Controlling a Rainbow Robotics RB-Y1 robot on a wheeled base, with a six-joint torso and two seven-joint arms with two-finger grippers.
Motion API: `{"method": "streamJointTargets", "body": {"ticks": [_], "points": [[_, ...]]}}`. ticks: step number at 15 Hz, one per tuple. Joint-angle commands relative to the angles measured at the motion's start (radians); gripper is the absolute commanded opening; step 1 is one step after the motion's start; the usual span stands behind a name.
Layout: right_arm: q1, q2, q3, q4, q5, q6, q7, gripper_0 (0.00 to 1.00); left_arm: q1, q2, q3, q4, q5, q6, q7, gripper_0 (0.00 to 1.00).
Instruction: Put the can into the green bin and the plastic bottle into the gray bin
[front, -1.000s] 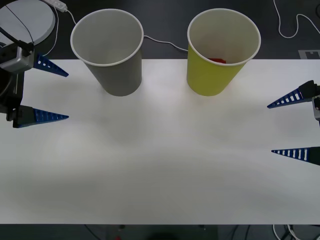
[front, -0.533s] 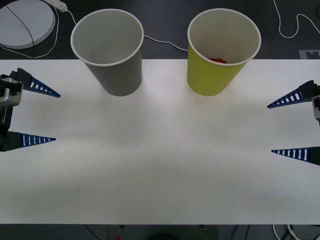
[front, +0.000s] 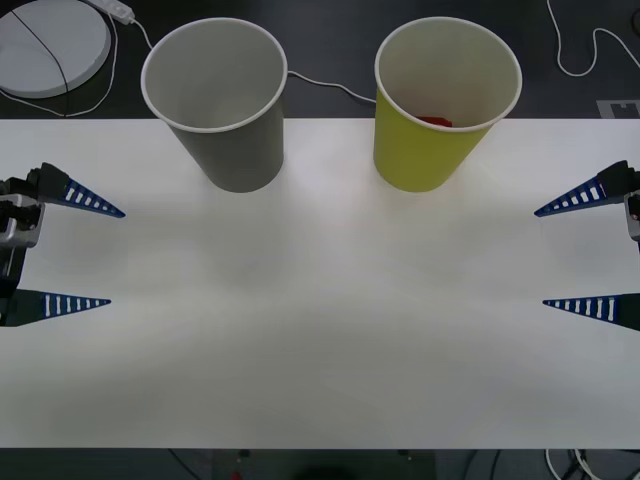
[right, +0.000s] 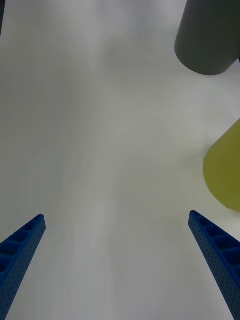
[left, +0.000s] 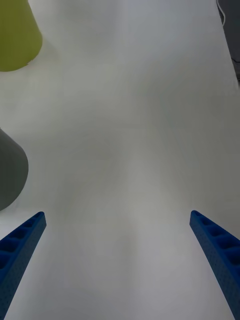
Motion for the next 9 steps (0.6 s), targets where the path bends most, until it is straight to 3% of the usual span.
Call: {"method": "streamJointTargets", "body": {"ticks": [1, 9], "points": [[0.000, 0.000, 0.000, 0.000, 0.000, 0.000, 0.000, 1.00, 0.001, -0.017, 0.001, 0.003, -0.002, -0.006, -0.001, 1.00], [0.000, 0.000, 0.000, 0.000, 0.000, 0.000, 0.000, 1.00, -0.001, -0.015, 0.005, 0.003, -0.002, -0.029, -0.005, 1.00]]}}
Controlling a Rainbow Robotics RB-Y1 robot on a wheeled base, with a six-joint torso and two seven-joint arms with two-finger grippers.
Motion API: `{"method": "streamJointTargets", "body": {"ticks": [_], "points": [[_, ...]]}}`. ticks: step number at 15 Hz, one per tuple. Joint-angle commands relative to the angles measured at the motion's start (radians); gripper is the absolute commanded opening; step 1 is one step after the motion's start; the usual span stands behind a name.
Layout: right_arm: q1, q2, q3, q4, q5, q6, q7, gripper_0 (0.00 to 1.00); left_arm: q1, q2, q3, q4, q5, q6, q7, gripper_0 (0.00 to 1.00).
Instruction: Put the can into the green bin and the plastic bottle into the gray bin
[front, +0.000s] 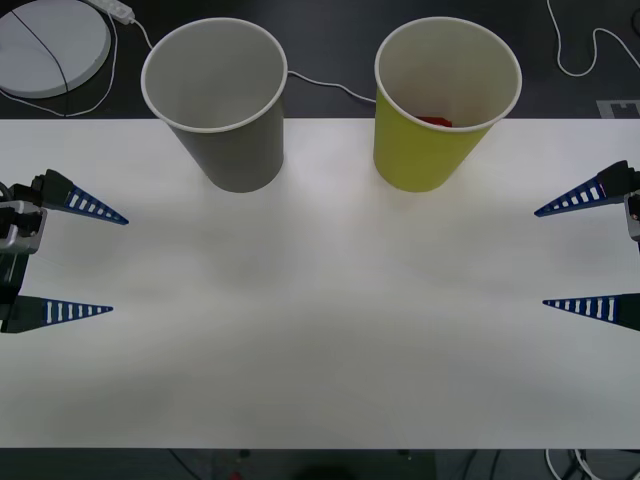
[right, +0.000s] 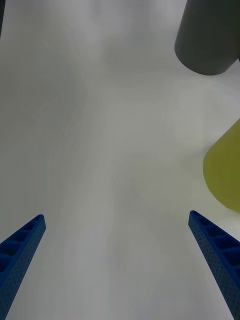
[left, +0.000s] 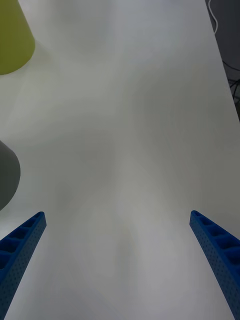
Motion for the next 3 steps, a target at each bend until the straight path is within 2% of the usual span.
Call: {"method": "streamJointTargets", "body": {"ticks": [1, 3], "points": [[0.000, 0.000, 0.000, 0.000, 0.000, 0.000, 0.000, 1.00, 0.000, 0.000, 0.000, 0.000, -0.001, 0.000, 0.000, 1.00], [0.000, 0.000, 0.000, 0.000, 0.000, 0.000, 0.000, 1.00, 0.000, 0.000, 0.000, 0.000, -0.001, 0.000, 0.000, 1.00]]}}
